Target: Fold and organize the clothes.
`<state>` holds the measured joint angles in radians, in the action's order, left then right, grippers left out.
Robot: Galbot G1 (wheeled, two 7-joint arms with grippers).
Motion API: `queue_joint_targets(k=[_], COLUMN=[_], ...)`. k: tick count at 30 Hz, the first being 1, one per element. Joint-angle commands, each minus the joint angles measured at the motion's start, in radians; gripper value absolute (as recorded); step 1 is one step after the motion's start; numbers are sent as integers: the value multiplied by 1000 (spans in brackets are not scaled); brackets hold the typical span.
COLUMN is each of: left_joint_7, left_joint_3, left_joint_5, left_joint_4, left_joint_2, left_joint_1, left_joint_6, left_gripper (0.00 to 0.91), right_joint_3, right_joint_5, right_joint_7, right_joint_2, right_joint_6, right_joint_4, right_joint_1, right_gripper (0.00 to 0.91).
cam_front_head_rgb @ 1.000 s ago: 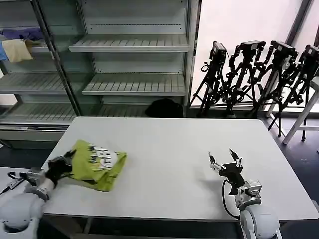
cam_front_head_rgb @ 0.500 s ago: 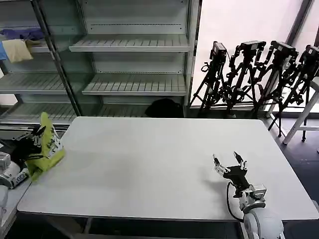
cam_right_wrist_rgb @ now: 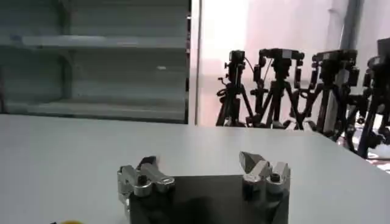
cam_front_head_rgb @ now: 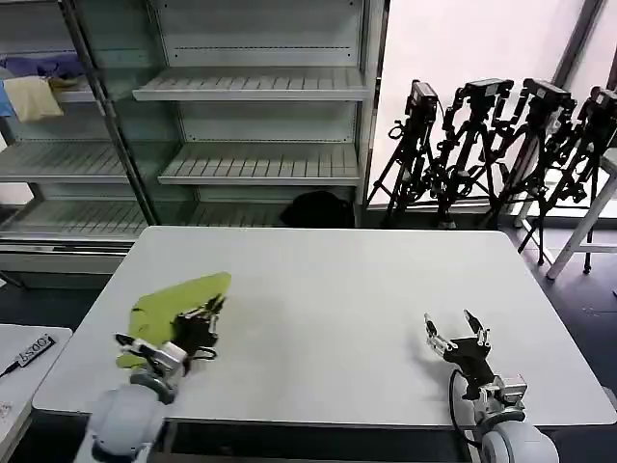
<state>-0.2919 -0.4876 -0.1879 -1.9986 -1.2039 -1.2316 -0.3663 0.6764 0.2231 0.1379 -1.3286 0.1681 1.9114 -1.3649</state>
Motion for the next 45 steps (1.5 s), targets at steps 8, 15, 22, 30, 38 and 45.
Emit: queue_joint_targets(k=[8,15,22,30,38,45], left_joint_7=[42,83,159,176,182,184], left_joint_3=[321,348,353,262,42,-106], left_joint_5=[-8,-1,163,239,307,368], left_joint_4=[13,37,-25,-121,-149,-181], left_joint_2=[-108,-127,-129,-98,-46,-74], left_joint_1=[22,25,54,71,18,-72], left_joint_6=[14,4,-65,-91,-71,-47], left_gripper=[0,907,907,907,907,907], right_joint_3=[-34,-90,-235,-434,-551,-606], right_joint_5=[6,52,64,173,391,458], right_joint_7=[18,-13,-62,-179,-357,-428], right_joint_2=[-26,-44,-68,-88,-92,-121], right_joint_6=[199,411,414,415,416,417], right_joint_4=[142,237,230,177,136,101], right_joint_1=[19,37,38,85,122,147], right_gripper=[907,907,907,907,907,907])
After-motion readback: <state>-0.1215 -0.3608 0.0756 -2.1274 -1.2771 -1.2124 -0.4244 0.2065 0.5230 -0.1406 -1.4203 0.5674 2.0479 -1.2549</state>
